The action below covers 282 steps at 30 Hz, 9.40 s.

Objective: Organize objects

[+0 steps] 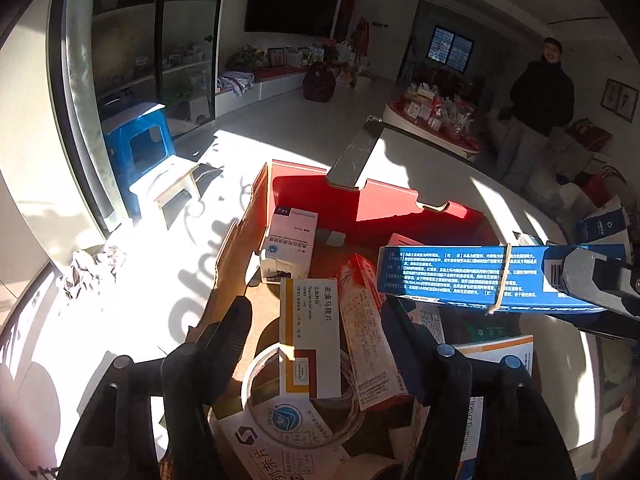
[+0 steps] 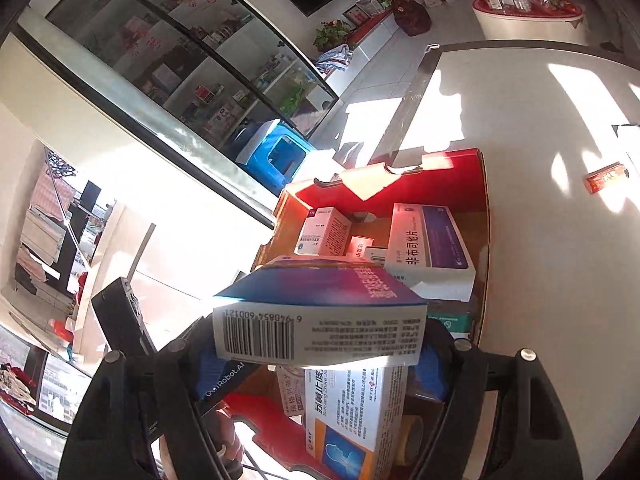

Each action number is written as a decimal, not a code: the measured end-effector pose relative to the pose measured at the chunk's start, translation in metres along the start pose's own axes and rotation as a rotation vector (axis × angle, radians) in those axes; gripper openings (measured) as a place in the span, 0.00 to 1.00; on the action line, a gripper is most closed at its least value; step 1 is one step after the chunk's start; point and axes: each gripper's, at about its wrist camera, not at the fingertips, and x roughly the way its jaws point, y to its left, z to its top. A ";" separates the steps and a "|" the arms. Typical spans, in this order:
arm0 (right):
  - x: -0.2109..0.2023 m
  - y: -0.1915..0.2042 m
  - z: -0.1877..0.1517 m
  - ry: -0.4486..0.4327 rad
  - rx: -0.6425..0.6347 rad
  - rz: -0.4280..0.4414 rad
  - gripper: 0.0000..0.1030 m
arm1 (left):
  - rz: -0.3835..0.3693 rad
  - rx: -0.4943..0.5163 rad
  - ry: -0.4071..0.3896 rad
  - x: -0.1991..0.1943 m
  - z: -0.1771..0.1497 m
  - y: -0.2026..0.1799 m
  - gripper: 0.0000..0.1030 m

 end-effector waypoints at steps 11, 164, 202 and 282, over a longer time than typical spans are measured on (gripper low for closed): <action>-0.084 -0.108 -0.045 -0.176 0.244 -0.167 0.83 | 0.106 0.107 -0.146 -0.033 0.001 -0.016 1.00; -0.184 -0.240 -0.171 -0.368 0.698 0.302 0.71 | -0.317 0.399 0.001 -0.082 -0.045 -0.264 0.74; -0.160 -0.225 -0.175 -0.358 0.675 0.366 0.71 | -0.193 0.447 -0.074 -0.091 -0.053 -0.240 0.74; -0.190 -0.124 -0.098 -0.388 0.045 -0.672 0.71 | -0.120 0.463 -0.081 -0.086 -0.039 -0.227 0.74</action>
